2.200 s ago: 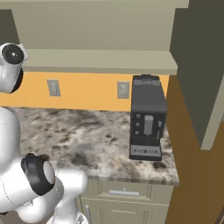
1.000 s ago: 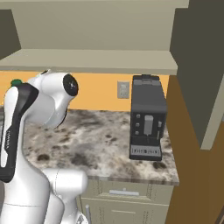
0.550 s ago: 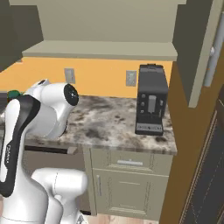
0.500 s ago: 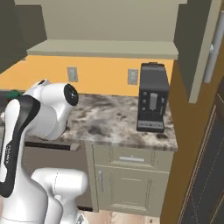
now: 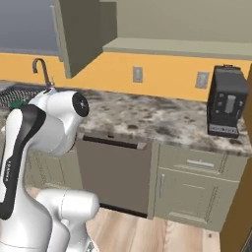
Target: Collect the paprika, mayonnaise, and shaker from the cabinet and place them next to the stove.
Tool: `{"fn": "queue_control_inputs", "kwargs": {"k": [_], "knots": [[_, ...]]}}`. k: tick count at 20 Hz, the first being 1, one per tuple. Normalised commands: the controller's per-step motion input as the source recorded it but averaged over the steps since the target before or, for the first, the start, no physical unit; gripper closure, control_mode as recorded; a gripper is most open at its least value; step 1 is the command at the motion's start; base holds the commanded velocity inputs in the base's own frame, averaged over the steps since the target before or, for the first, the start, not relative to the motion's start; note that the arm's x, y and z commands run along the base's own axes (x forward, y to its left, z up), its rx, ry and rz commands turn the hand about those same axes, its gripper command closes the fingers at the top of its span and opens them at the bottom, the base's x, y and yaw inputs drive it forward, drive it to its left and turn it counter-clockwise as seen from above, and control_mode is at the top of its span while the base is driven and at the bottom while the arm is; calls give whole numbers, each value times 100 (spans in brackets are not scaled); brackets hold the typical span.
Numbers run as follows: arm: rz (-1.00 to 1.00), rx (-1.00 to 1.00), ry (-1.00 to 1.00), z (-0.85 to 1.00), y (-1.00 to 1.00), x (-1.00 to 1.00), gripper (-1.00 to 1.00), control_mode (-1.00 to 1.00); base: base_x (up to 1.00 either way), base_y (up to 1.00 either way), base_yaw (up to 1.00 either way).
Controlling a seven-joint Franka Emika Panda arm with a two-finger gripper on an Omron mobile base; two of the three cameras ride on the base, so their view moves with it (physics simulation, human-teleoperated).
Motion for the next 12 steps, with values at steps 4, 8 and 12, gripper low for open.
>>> {"fn": "queue_control_inputs", "kwargs": {"k": [4,8,12], "knots": [[0,0,0,0,0,0,100,100,-31,72,44],[0,0,0,0,0,0,100,100,-12,63,50],[0,0,0,0,0,0,100,100,0,58,55]]}}
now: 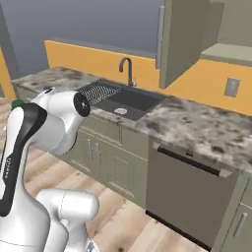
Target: Collect the paprika, mayonnaise, and shaker from the cabinet and place them next to the stove.
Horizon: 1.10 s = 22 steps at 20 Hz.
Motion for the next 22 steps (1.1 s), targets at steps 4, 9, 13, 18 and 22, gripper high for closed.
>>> {"fn": "queue_control_inputs", "kwargs": {"k": [4,9,13,18,22], "knots": [[0,0,0,0,0,0,100,100,0,50,58],[0,0,0,0,0,0,100,100,0,49,59],[0,0,0,0,0,0,100,100,0,47,60],[0,0,0,0,0,0,100,100,0,41,61],[0,0,0,0,0,0,100,100,0,34,62]]}}
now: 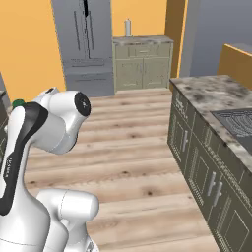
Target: Collect the paprika, mayonnaise, and shaker from the cabinet and place them next to the stove.
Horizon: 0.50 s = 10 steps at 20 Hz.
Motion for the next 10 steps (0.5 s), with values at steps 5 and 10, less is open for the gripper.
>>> {"fn": "queue_control_inputs", "kwargs": {"k": [5,10], "knots": [[0,0,0,0,0,0,100,100,3,22,63],[0,0,0,0,0,0,100,100,6,0,59]]}}
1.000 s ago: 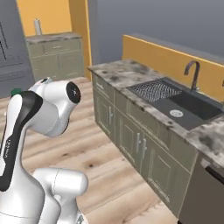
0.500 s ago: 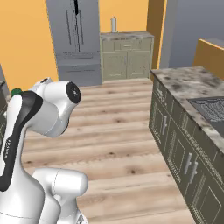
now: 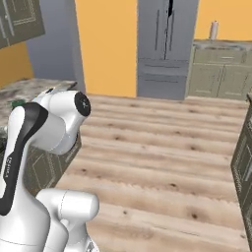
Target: Collect the paprika, mayonnaise, and shaker from the cabinet and place them next to the stove.
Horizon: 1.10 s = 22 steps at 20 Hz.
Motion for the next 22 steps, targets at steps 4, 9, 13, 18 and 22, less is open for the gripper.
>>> {"fn": "queue_control_inputs", "kwargs": {"k": [4,9,13,18,22], "knots": [[0,0,0,0,0,0,100,100,12,-10,56],[0,0,0,0,0,0,100,100,27,-20,56],[0,0,0,0,0,0,100,100,35,-35,53],[0,0,0,0,0,0,100,100,50,-51,48],[0,0,0,0,0,0,100,100,58,-57,44]]}}
